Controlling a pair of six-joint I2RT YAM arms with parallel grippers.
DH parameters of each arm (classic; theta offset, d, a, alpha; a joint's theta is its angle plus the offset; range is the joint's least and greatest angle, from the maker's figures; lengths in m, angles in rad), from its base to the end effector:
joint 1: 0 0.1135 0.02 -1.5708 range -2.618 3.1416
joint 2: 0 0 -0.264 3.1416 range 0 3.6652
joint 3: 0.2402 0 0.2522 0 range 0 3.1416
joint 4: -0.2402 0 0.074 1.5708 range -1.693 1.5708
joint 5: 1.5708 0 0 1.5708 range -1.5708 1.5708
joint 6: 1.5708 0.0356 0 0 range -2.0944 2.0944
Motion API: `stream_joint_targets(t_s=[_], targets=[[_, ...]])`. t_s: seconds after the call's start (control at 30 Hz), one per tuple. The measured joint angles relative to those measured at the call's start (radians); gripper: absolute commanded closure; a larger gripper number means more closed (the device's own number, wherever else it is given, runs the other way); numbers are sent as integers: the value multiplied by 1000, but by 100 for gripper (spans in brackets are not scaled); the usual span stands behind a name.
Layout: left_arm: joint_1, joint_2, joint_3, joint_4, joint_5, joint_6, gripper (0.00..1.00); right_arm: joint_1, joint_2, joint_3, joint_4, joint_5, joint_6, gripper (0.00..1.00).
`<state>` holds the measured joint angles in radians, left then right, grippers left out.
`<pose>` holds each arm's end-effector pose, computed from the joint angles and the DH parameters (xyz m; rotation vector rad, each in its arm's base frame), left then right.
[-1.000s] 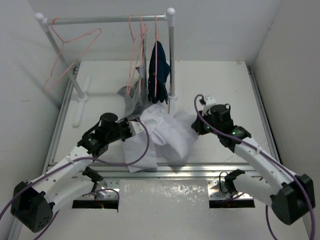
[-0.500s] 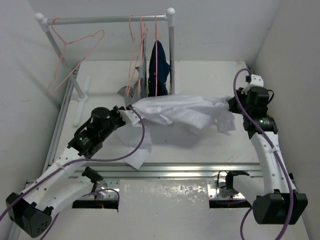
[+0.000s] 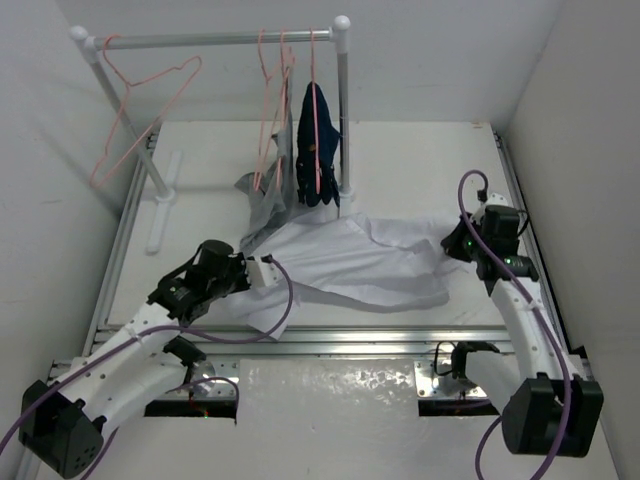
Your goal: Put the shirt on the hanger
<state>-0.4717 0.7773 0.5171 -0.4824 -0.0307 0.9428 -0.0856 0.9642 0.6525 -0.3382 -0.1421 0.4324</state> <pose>0.1472 -0.0739 0.2195 1.5012 1.7804 0.2736 0.2077 -0.0128 0.2463 0.4960 2.1797 0.3478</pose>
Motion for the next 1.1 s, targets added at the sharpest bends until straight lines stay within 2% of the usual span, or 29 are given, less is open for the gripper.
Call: stream_joint_targets(t_s=[0.1,0.13,0.17,0.2,0.23,0.37,0.47,0.5,0.53,0.6,0.67,0.7,0.73,0.83,0.87,0.93,1.03,1.07,1.1], targets=[[0,-3,-18,-48,15,21,100,0,-53,-54,-7,5,18,98],[0,-4,-22,-67,19,26,100,0,-73,-60,-11,5,23,85],[0,-5,-24,-85,22,29,100,0,-92,-61,-14,5,34,54],[0,-7,-24,-99,23,29,100,0,-111,-61,-14,10,43,10],[0,-10,-26,-108,22,29,100,0,-132,-61,-14,18,52,1],[0,-27,-37,-121,14,33,100,-4,-235,-59,-8,59,65,1],[-7,-28,-74,-132,43,63,98,-4,-284,-43,26,24,76,1],[-9,-23,-89,-144,61,77,90,2,-282,-32,48,-4,85,1],[-14,-16,-104,-155,79,93,76,19,-264,-20,73,-31,90,1],[-19,-1,-127,-166,106,114,63,94,-187,8,107,-40,84,1],[-21,6,-138,-177,111,127,60,214,-79,48,113,-23,47,2],[-21,2,-139,-180,109,127,60,274,-9,71,114,-23,27,5],[-21,-7,-136,-181,105,125,60,320,56,96,111,-37,10,20],[-20,-44,-103,-171,103,90,59,373,218,144,155,-105,-7,44],[-17,-53,-85,-148,103,63,58,374,256,148,176,-125,2,55],[-10,-59,-56,-71,101,4,53,373,335,156,215,-175,21,55],[16,-39,-29,57,105,-106,42,372,461,180,279,-239,59,45],[25,-24,-21,84,110,-143,37,375,493,184,298,-251,68,38],[32,-6,-10,106,120,-176,28,380,528,189,317,-257,79,35]])
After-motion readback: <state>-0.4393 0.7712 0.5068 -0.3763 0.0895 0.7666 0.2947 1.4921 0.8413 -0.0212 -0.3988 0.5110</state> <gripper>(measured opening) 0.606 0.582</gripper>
